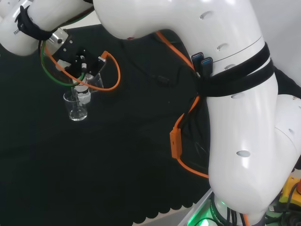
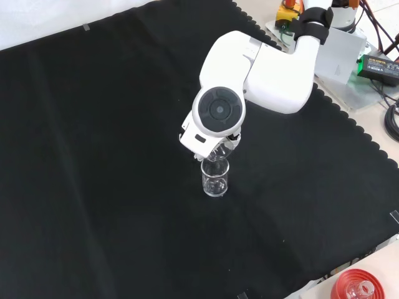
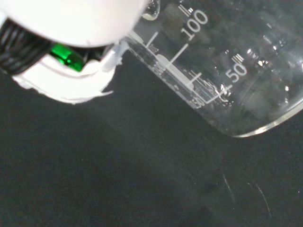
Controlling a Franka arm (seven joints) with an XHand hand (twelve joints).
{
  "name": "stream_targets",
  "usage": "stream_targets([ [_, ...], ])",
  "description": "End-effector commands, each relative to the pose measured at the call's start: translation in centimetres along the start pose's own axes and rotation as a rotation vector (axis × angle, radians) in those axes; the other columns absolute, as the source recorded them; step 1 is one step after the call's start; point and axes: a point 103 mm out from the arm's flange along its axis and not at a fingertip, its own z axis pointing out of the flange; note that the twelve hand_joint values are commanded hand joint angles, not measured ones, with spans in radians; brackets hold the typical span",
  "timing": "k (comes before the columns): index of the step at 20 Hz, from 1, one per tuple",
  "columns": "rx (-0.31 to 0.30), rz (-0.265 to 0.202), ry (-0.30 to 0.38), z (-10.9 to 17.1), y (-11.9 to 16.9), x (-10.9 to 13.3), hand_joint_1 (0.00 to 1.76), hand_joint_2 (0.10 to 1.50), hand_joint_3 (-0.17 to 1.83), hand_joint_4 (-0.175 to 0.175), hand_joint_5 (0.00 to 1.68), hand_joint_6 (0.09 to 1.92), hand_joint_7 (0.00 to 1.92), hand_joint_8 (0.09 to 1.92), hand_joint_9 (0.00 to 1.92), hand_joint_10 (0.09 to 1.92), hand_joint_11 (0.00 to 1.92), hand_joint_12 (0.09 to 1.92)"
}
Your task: Pour the water from the handheld beaker into the one on the table.
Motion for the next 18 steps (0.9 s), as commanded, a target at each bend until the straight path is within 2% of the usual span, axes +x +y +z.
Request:
stream_targets([
  [1,-0.002,0.002,-0.002,-0.03,-0.07,-0.03,1.33,0.63,0.57,-0.175,1.48,0.22,1.6,0.09,1.62,0.13,1.28,0.83],
  [18,-0.005,0.005,-0.005,-0.13,-0.33,-0.1,1.33,0.63,0.57,-0.175,1.48,0.21,1.6,0.09,1.63,0.12,1.28,0.83],
])
